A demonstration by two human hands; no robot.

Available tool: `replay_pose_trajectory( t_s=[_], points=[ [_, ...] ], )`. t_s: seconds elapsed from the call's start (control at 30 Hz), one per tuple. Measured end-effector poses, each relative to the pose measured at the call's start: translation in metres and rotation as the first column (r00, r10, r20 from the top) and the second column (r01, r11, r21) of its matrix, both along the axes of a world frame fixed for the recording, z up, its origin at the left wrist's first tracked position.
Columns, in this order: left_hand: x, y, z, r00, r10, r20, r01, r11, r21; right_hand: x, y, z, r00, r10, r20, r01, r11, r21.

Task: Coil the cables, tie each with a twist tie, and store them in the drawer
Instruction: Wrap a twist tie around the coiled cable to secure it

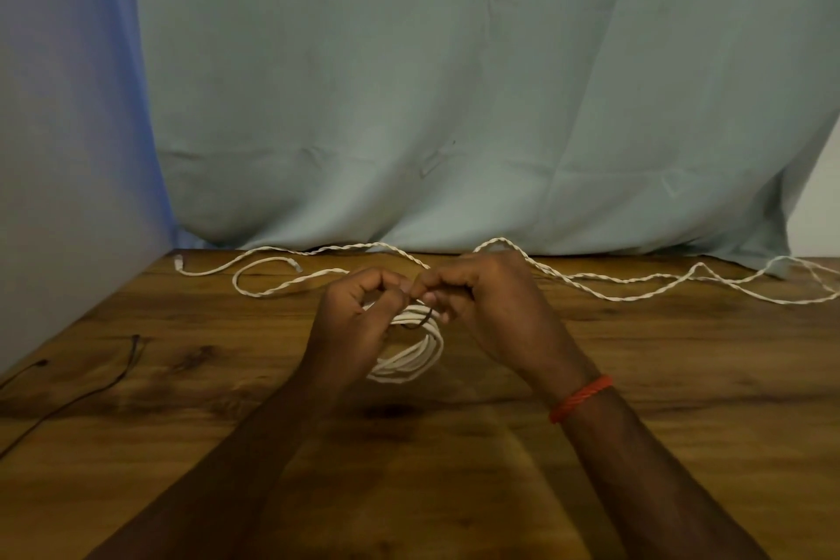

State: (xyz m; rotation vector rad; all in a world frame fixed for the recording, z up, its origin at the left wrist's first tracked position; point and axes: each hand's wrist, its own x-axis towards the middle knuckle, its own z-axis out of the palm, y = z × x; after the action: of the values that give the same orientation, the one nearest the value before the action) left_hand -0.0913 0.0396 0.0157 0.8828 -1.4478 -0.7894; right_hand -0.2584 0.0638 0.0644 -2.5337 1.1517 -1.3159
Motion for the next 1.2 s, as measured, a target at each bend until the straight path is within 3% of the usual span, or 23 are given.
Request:
replay_pose_trajectory(
  t_s=[0.1,0.2,0.33,0.5,0.63,0.87,0.93,1.03,1.1,1.2],
  points=[
    [-0.001,0.000,-0.003,0.999,-0.010,0.052,0.010,1.000,0.007,-0.001,0.000,0.004,0.994,-0.039,-0.102,0.043,0.998,0.039],
    [-0.002,0.001,-0.004,0.997,-0.014,0.077,0.013,1.000,0.010,-0.001,0.003,0.007,0.988,-0.110,-0.104,0.124,0.983,0.133],
    [0.000,0.003,-0.003,0.993,0.026,0.116,-0.016,0.996,-0.087,0.002,0.008,0.009,0.980,-0.193,-0.041,0.197,0.943,0.268],
    [-0.002,0.008,-0.002,0.988,0.109,0.112,-0.081,0.970,-0.229,0.011,0.010,0.004,0.952,-0.285,0.110,0.253,0.937,0.239],
    [-0.005,0.011,0.002,0.984,0.147,0.098,-0.108,0.940,-0.325,0.013,0.009,0.002,0.924,-0.273,0.267,0.197,0.940,0.280],
    [-0.003,0.017,0.009,0.988,0.136,0.073,-0.096,0.910,-0.402,0.013,0.011,0.001,0.830,-0.166,0.532,-0.068,0.917,0.392],
    [-0.004,0.019,0.012,0.993,0.107,0.040,-0.087,0.934,-0.345,0.015,0.012,0.001,0.829,-0.170,0.534,-0.039,0.933,0.357],
    [-0.004,0.017,0.013,0.986,-0.018,-0.163,0.014,1.000,-0.023,0.019,0.014,0.001,0.874,-0.140,0.465,0.045,0.977,0.208],
    [-0.005,0.016,0.013,0.967,-0.068,-0.245,0.100,0.987,0.122,0.021,0.015,0.000,0.890,-0.113,0.441,0.066,0.991,0.121],
    [-0.008,0.016,0.013,0.931,-0.143,-0.335,0.224,0.950,0.217,0.023,0.016,-0.002,0.919,-0.093,0.384,0.099,0.995,0.004]
  ],
)
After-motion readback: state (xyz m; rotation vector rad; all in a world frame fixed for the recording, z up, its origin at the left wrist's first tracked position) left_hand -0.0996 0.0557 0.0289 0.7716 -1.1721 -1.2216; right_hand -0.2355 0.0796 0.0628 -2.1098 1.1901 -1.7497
